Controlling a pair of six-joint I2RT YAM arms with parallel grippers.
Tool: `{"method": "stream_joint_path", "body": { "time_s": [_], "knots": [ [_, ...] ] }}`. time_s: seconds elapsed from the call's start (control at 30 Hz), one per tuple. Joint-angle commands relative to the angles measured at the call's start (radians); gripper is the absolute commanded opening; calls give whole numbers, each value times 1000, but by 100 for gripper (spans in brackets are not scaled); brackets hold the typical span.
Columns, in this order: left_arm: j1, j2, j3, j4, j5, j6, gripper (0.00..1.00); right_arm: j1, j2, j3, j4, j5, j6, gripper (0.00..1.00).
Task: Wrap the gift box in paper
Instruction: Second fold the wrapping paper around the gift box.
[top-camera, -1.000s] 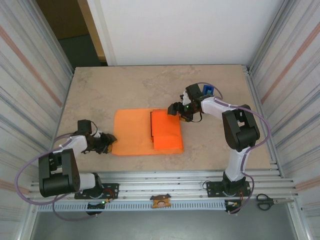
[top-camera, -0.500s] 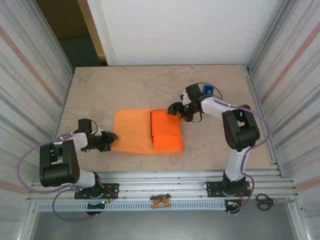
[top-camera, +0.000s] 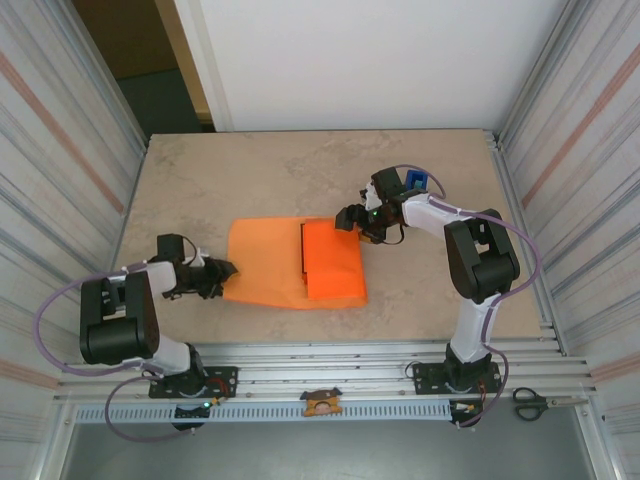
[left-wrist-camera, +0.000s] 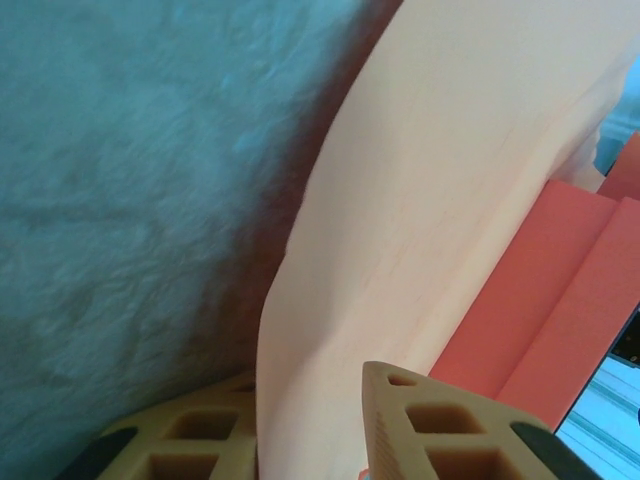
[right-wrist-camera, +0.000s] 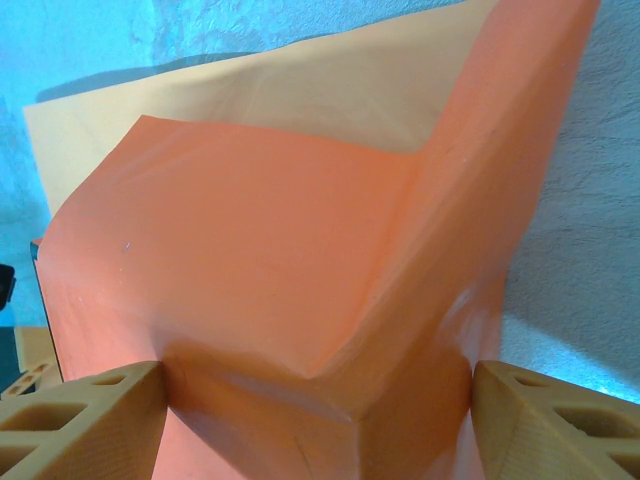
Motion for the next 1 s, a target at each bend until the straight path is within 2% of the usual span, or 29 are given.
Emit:
{"method": "stream_joint_path", "body": {
  "time_s": [0.0, 0.13, 0.27, 0.4, 0.53, 0.73, 0.97],
  "knots": [
    [1, 5, 31, 29, 27, 19, 24, 20, 68, -39, -146, 136, 12, 75],
    [1, -26, 22, 58, 58, 24, 9, 20, 67, -37, -146, 132, 12, 75],
    [-9, -89, 25, 59, 65, 43, 1, 22, 69, -35, -142, 130, 15, 75],
    [-54, -149, 55, 30, 39, 71, 0, 25, 70, -34, -140, 133, 22, 75],
    [-161, -202, 117, -41, -41, 122, 0, 26, 70, -37, -133, 133, 33, 76],
    [-380, -259, 256, -159, -239, 203, 0, 29, 70, -31, -129, 132, 43, 76],
    [-590, -174, 462, -304, -388, 330, 0, 34, 73, -29, -131, 134, 47, 76]
  ]
}}
